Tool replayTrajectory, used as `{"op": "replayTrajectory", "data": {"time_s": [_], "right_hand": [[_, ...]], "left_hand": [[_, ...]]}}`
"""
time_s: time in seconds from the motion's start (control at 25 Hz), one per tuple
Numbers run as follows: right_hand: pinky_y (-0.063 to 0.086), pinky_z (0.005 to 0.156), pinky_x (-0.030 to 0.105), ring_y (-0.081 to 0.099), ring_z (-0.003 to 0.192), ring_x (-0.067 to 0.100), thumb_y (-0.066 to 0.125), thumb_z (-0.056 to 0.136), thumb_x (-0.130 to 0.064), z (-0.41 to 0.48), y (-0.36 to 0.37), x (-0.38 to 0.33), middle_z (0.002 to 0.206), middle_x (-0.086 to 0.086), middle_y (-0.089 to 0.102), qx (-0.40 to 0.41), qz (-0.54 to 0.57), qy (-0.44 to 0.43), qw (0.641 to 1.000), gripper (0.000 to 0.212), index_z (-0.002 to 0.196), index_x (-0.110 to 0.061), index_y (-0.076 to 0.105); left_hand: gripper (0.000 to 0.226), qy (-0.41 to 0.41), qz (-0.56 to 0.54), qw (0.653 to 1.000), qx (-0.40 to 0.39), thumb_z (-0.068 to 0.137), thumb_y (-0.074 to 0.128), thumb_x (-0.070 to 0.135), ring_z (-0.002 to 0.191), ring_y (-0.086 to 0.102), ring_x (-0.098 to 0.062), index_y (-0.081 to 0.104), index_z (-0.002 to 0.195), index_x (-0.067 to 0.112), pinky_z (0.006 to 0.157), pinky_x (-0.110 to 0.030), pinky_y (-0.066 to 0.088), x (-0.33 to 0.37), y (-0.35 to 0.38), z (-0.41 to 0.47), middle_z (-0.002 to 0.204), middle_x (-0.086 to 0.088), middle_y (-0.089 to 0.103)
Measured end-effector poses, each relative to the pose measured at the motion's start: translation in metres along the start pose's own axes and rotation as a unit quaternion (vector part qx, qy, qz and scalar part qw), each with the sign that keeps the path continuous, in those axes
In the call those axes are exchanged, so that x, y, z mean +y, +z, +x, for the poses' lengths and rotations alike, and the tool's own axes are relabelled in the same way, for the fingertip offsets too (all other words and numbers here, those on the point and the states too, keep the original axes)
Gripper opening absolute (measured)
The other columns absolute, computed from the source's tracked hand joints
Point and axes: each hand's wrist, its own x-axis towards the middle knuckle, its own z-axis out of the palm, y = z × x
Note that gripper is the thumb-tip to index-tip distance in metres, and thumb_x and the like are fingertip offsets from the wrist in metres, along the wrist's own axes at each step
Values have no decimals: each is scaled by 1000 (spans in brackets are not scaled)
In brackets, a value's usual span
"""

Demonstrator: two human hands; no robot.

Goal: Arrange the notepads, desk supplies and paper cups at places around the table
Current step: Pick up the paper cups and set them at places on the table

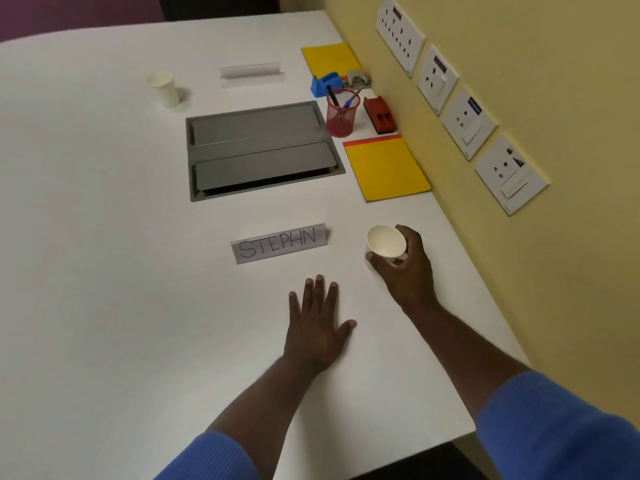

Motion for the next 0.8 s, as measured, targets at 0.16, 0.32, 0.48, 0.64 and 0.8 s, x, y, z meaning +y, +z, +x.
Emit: {"op": "replayTrajectory", "data": {"time_s": [0.16, 0.32, 0.48, 0.64, 0.8], "right_hand": [[50, 98, 29, 52, 125, 17, 87, 76, -35, 42, 16, 15, 141, 1, 55, 17, 0, -12, 1000, 82, 144, -18, 44], [53, 98, 32, 53, 126, 23, 86, 77, -35, 74, 35, 27, 142, 5, 54, 39, 2, -12, 999, 83, 145, -15, 43], [52, 102, 43, 52, 129, 26, 87, 77, -33, 87, 44, 35, 143, 8, 53, 50, 0, -19, 999, 85, 146, -11, 42], [48, 108, 42, 47, 136, 26, 88, 77, -28, 84, 46, 38, 150, 10, 46, 32, -6, -13, 999, 94, 152, -9, 35], [44, 113, 41, 45, 139, 25, 89, 75, -22, 65, 37, 43, 155, 12, 41, 13, 11, -3, 1000, 102, 155, -8, 28]], "left_hand": [[81, 2, 17, 999, 46, 101, 19, 72, 159, -10, -28, 6, 165, 23, 126, -59, 3, 0, 12, 4, 173, -6, -3], [81, 4, 11, 998, 64, 101, 23, 71, 160, -8, -27, 6, 165, 24, 127, -58, 3, -1, 17, 5, 173, -5, -2], [81, 2, 16, 998, 64, 101, 25, 70, 160, -8, -26, 4, 165, 26, 127, -57, 3, 0, 16, 5, 173, -3, -5], [81, 2, 20, 997, 72, 101, 28, 70, 160, -5, -27, 4, 165, 26, 125, -56, 2, -2, 18, 6, 173, -2, -4], [82, 9, 21, 996, 87, 100, 28, 71, 160, -4, -27, 5, 165, 26, 125, -56, 1, -2, 21, 9, 173, -2, -3]]}}
